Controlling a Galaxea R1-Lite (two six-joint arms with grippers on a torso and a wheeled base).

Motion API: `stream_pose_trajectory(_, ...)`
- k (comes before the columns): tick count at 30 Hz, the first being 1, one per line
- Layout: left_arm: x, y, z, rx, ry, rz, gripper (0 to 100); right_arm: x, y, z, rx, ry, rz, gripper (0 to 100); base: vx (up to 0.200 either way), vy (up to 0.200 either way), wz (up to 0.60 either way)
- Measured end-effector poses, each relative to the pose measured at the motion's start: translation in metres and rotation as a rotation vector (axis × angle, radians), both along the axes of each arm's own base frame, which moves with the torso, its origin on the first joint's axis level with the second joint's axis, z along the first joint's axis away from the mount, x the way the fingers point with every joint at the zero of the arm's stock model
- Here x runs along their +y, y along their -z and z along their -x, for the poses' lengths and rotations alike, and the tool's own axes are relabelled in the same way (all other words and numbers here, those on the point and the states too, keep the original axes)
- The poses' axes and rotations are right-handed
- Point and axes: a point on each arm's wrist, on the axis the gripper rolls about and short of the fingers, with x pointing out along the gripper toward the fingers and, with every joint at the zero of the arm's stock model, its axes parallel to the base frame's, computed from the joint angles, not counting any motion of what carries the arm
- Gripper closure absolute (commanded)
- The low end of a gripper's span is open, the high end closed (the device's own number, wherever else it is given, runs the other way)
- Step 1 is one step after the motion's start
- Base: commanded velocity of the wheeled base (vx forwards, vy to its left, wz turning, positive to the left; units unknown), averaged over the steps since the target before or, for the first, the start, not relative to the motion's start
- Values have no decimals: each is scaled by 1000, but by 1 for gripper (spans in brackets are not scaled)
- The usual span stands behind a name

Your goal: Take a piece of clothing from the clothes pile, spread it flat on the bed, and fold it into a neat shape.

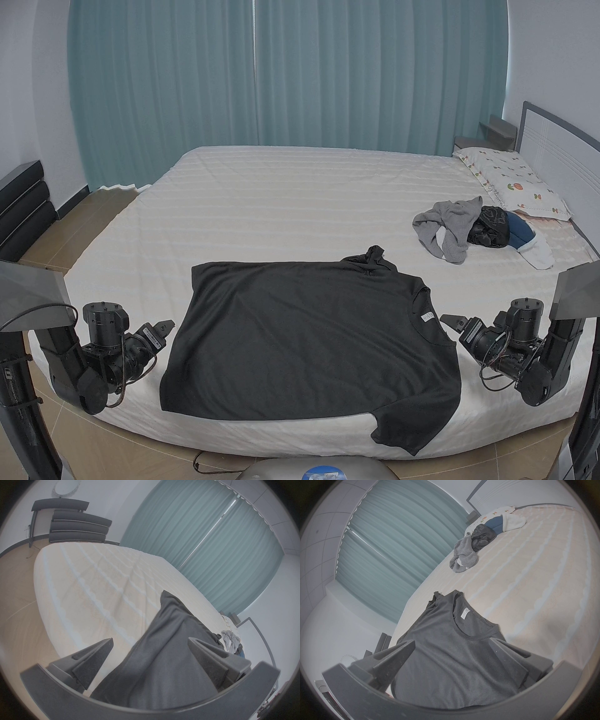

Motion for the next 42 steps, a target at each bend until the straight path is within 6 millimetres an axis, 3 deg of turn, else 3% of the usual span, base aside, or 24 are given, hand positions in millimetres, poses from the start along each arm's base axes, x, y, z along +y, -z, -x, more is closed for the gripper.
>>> stream_pose_trajectory(6, 1, 1, 1, 5, 16, 16, 0, 0, 0, 0, 0, 0, 0, 0, 0, 200, 0)
stream_pose_trajectory(18, 0, 2, 1, 8, 20, 12, 0, 0, 0, 0, -1, -2, 1, 0, 0, 0, 0)
stream_pose_trajectory(30, -3, 0, 1, 3, 32, 12, 0, 1, 0, 0, -1, -3, 1, 0, 150, 0, 0)
stream_pose_trajectory(42, -23, -4, -9, -34, 93, 20, 0, 1, 1, 0, 2, -3, 1, 0, 0, 0, 0)
